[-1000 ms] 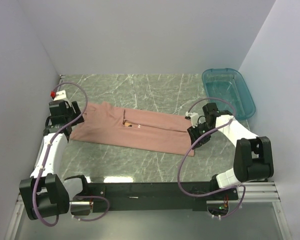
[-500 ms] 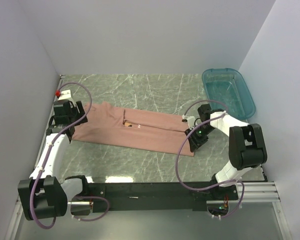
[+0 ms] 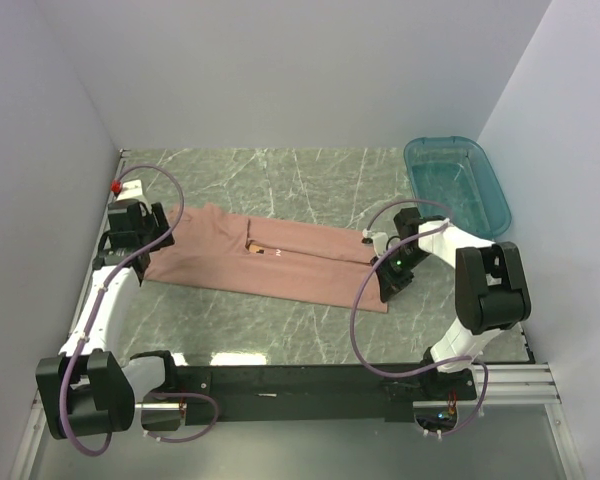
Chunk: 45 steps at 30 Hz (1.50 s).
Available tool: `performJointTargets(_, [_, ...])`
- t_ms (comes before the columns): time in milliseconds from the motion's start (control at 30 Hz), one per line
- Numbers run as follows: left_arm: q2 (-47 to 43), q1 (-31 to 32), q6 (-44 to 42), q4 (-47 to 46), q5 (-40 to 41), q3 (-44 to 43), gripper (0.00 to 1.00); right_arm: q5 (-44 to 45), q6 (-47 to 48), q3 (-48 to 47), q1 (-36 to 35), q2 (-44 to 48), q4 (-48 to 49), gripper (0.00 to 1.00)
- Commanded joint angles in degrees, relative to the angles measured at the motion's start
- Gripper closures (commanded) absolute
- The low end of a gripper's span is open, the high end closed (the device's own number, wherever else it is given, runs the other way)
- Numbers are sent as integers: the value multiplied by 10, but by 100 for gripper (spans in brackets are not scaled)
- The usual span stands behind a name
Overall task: Fold and stack the t-shirts
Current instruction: Fold the tshirt
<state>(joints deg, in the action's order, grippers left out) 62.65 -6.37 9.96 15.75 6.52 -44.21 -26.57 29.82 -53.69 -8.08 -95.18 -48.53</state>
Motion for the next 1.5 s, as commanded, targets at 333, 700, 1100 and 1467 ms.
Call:
performJointTargets(333, [58, 4, -39, -8, 9, 10, 41, -17, 48, 2, -4, 89, -54, 100])
performJointTargets(700, [110, 3, -85, 10, 19, 5, 41, -11, 55, 29, -4, 119, -34, 100])
performJointTargets(1100, [215, 3, -132, 52, 25, -69, 46, -16, 56, 23, -4, 120, -29, 100])
performJointTargets(1467, [261, 1, -139, 64, -1, -81, 53, -14, 55, 22, -2, 110, -32, 100])
